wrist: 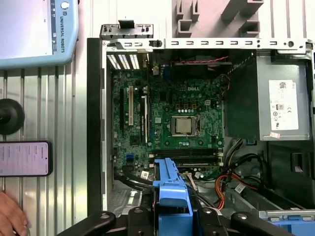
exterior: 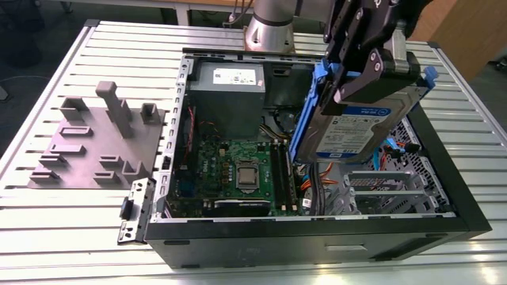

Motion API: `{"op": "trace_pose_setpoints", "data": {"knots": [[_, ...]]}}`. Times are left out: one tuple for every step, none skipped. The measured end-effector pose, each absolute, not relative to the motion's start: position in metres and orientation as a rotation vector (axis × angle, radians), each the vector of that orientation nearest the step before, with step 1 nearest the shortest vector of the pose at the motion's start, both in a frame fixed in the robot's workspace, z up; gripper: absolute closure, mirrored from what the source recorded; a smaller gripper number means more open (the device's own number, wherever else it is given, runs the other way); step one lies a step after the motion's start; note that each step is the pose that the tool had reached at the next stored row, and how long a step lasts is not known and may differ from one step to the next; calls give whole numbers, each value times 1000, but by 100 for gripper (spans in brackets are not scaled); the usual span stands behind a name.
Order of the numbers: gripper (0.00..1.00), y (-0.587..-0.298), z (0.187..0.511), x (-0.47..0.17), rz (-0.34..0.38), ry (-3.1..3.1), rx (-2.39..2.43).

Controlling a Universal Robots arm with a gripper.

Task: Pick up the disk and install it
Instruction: 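Insert the disk into the insertion slot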

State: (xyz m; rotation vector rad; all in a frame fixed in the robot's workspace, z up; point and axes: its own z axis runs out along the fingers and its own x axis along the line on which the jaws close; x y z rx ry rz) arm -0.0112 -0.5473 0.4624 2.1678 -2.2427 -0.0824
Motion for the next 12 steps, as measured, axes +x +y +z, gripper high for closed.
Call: {"op": "trace_pose_setpoints", "data": {"knots": [[64,-549,462,-10,-83,-2243,2168],[64,-550,462,-9,-82,-2243,2168],[64,-552,462,-8,-82,-2243,2168],[64,-553,462,-7,-83,-2243,2168],[64,-555,461,-6,-83,-2243,2168],[64,-555,461,-4,-82,-2243,2168],[64,-556,461,-3,-82,-2243,2167],[64,-556,461,0,-82,-2242,2168],[64,-557,460,2,-82,-2243,2167],[64,-557,460,4,-81,-2242,2167],[64,-558,459,7,-81,-2242,2167],[64,-558,458,9,-81,-2242,2167]]}}
